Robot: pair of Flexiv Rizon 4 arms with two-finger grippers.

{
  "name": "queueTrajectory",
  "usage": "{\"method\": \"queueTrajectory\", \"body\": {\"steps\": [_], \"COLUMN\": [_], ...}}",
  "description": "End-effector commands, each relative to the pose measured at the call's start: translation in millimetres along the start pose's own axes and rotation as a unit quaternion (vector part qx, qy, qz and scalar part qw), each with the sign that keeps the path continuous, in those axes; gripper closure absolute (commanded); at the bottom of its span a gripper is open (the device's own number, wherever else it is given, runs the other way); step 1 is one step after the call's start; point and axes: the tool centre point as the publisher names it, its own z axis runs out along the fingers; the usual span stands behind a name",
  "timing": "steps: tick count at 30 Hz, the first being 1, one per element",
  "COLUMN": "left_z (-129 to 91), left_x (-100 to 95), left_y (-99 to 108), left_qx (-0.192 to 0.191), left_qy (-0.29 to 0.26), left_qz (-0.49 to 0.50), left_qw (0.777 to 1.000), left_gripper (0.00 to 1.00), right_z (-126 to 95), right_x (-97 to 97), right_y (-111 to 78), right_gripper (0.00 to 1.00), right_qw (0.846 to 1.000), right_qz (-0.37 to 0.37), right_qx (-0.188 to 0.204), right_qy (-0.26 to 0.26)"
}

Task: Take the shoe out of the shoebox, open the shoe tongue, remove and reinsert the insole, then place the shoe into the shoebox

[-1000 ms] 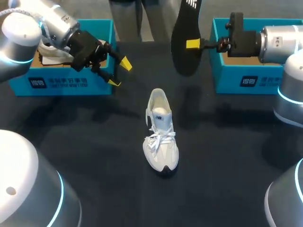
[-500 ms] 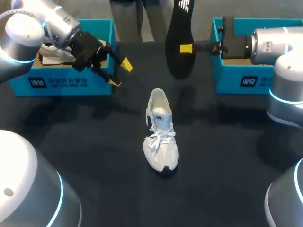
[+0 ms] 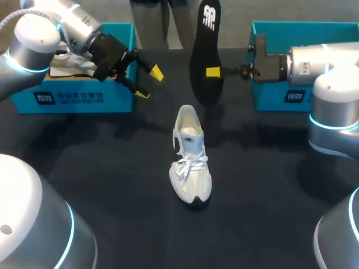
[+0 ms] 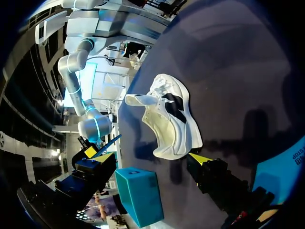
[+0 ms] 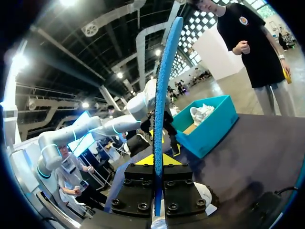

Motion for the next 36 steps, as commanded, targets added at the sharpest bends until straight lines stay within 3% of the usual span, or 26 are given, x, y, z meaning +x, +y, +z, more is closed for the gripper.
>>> {"method": "queueTrajectory", "body": {"steps": [1,14,32,36], "left_z": [0,4,4,4], "left_x": [0.7,3.8,4.9,4.9], "left_y": [4,7,5,5], "left_qx": [0.0,0.004,0.006,0.006], "left_qy": [-0.003,-0.009,-0.013,-0.013], "left_qz": [0.001,-0.003,-0.007,-0.007], "left_qw": [1.0,1.0,1.0,1.0], "left_gripper": [0.0,0.0,0.0,0.0], "right_z": [16,32,32,39], "right_x": [-6.7,-14.0,-14.0,-22.3], "right_y": [-7.2,-34.3,-34.3,-38.2], "right_gripper": [1.0,1.0,1.0,1.0], "right_qw": [1.0,0.999,0.999,1.0], "right_qz": [0.0,0.024,0.024,-0.02], "right_qx": [0.0,-0.023,-0.023,-0.014], "right_qy": [0.002,0.017,0.017,0.016]}}
